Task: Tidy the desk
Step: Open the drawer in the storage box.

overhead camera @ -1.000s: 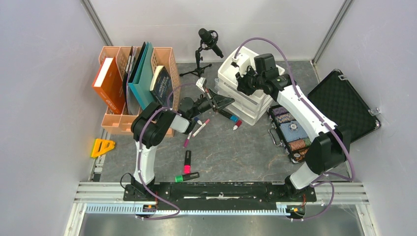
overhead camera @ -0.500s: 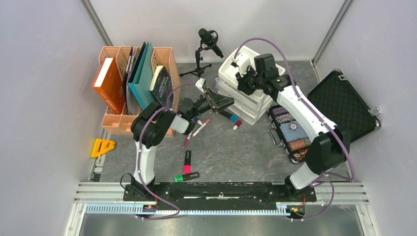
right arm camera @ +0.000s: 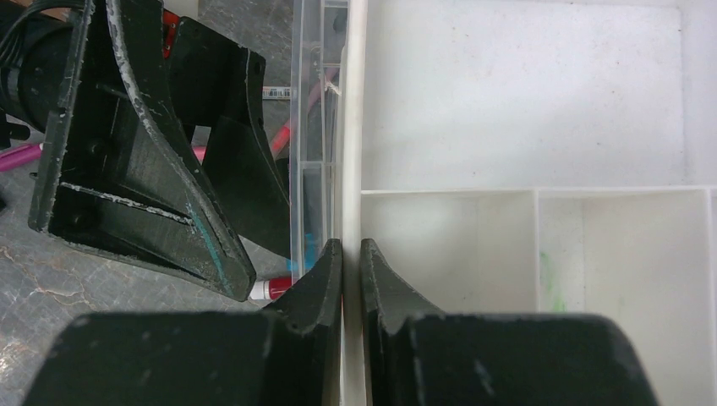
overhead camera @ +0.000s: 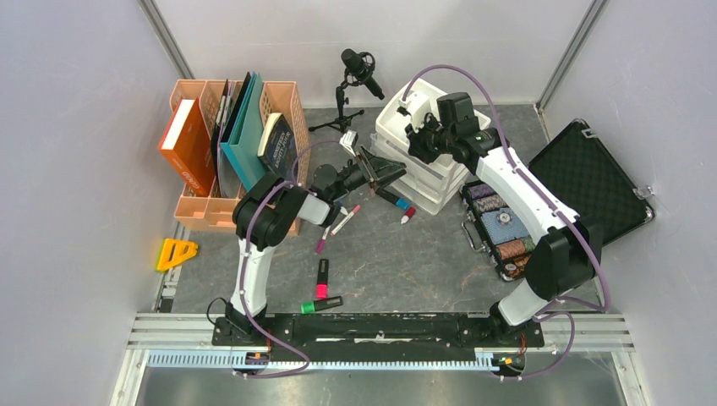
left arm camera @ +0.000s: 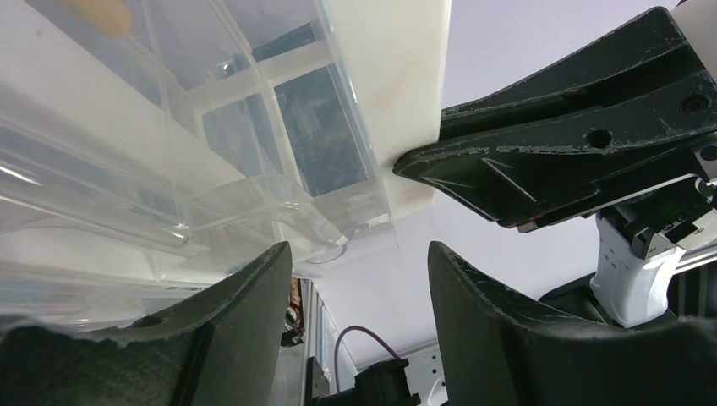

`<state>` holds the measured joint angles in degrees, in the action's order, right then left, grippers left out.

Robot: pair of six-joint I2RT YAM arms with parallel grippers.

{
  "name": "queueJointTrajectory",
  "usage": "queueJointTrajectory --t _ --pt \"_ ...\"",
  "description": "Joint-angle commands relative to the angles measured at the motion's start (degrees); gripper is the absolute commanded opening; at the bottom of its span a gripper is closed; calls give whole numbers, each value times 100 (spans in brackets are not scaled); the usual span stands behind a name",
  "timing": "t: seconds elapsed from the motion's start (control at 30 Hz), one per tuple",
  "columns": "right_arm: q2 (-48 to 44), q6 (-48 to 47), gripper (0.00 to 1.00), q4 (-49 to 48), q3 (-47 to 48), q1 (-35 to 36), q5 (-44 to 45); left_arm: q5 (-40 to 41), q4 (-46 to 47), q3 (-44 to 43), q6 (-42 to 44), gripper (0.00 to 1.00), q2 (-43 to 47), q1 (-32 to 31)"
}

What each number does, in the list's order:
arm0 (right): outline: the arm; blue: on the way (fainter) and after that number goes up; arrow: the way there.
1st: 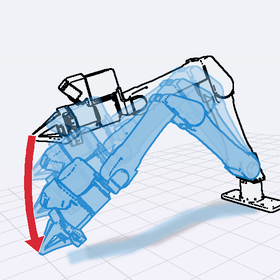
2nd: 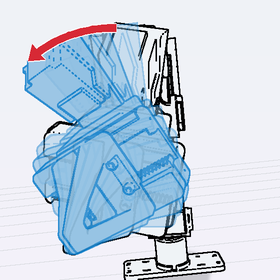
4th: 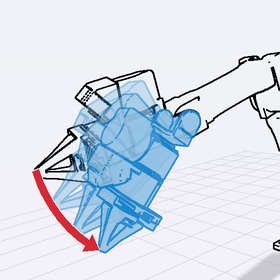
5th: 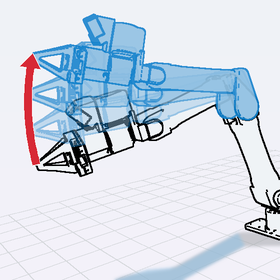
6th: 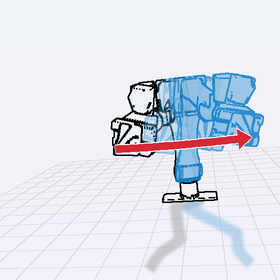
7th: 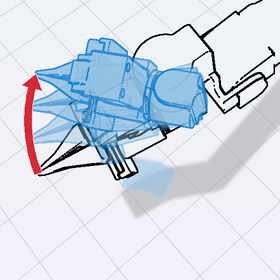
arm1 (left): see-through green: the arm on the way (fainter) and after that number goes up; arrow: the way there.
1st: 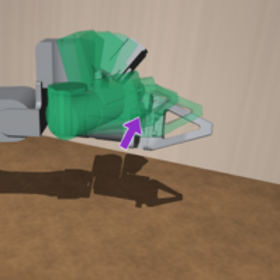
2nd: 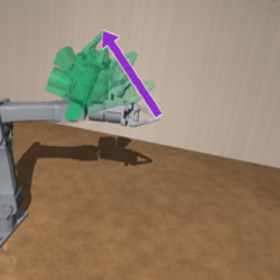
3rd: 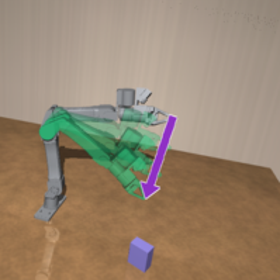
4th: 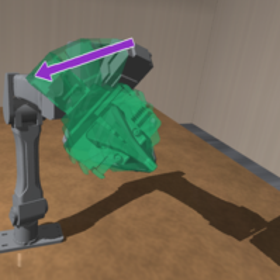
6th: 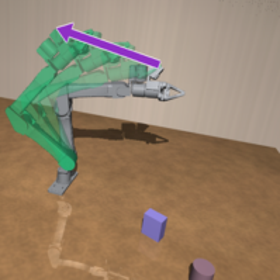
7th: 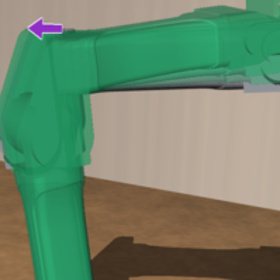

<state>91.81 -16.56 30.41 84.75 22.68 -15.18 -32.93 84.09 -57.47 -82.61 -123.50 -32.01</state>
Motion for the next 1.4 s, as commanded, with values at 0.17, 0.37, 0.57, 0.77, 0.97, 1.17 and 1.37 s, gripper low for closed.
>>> queueJointTrajectory --t 0.17,0.37,0.57,0.77,0.97,1.17,1.37 --pt "11 -199 0 10 128 -62 236 126 -128 -132 492 70 250 -5" --pt "-33 -189 0 17 107 -60 220 271 -712 -177 784 71 416 2" --pt "-32 -203 0 44 107 -62 229 243 -674 -194 723 70 487 2" --pt "-10 -205 0 55 107 -64 219 167 -507 -200 698 70 616 1" --pt "-9 -181 0 63 107 -62 189 245 -887 -305 833 70 645 2" --pt "-64 -207 0 88 69 -69 208 256 -1043 -464 832 69 566 1" --pt "-62 -207 0 88 42 -64 195 285 -1315 -526 939 67 638 11"
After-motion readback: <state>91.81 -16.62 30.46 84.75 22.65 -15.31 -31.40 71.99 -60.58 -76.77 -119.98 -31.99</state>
